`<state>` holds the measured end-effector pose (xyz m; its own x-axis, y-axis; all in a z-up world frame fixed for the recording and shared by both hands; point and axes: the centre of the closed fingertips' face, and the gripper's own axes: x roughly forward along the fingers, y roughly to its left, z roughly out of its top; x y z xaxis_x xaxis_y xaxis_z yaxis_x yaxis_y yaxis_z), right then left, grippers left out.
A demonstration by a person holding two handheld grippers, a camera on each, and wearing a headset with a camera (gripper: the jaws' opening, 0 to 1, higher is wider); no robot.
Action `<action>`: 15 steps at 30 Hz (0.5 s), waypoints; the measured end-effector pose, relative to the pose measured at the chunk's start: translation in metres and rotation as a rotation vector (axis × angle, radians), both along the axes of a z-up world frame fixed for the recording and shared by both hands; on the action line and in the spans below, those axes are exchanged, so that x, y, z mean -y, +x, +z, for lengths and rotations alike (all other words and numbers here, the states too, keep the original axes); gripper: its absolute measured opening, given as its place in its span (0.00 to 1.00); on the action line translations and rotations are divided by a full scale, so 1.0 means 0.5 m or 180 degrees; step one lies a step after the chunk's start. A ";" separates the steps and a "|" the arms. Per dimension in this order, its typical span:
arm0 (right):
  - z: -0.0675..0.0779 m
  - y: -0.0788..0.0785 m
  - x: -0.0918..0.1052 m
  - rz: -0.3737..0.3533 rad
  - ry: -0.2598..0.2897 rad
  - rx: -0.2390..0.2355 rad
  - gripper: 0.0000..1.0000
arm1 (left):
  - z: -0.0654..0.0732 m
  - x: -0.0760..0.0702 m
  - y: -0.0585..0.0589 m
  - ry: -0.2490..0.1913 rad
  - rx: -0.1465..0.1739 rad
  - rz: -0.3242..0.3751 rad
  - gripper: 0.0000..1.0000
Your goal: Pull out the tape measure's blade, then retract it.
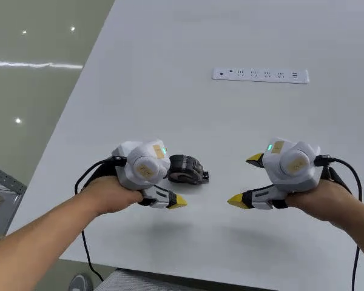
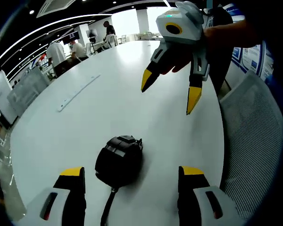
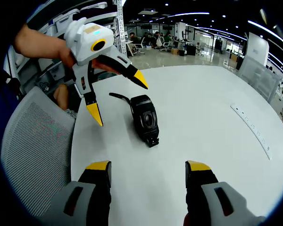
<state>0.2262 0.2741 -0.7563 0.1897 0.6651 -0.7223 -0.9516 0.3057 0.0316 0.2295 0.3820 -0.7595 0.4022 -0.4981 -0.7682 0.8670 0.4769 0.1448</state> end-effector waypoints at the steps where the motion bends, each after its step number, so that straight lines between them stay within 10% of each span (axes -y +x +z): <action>1: -0.002 0.001 -0.004 0.0015 0.0001 0.0007 0.59 | -0.002 0.001 0.002 0.0006 0.0003 -0.0011 0.76; 15: -0.041 0.024 -0.058 0.0454 0.0037 0.0135 0.51 | -0.022 0.007 0.035 0.0090 0.0013 -0.0215 0.68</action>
<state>0.2381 0.3032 -0.7768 0.1228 0.6957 -0.7078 -0.9859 0.1670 -0.0068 0.2470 0.3785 -0.7705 0.3715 -0.5024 -0.7808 0.8965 0.4128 0.1609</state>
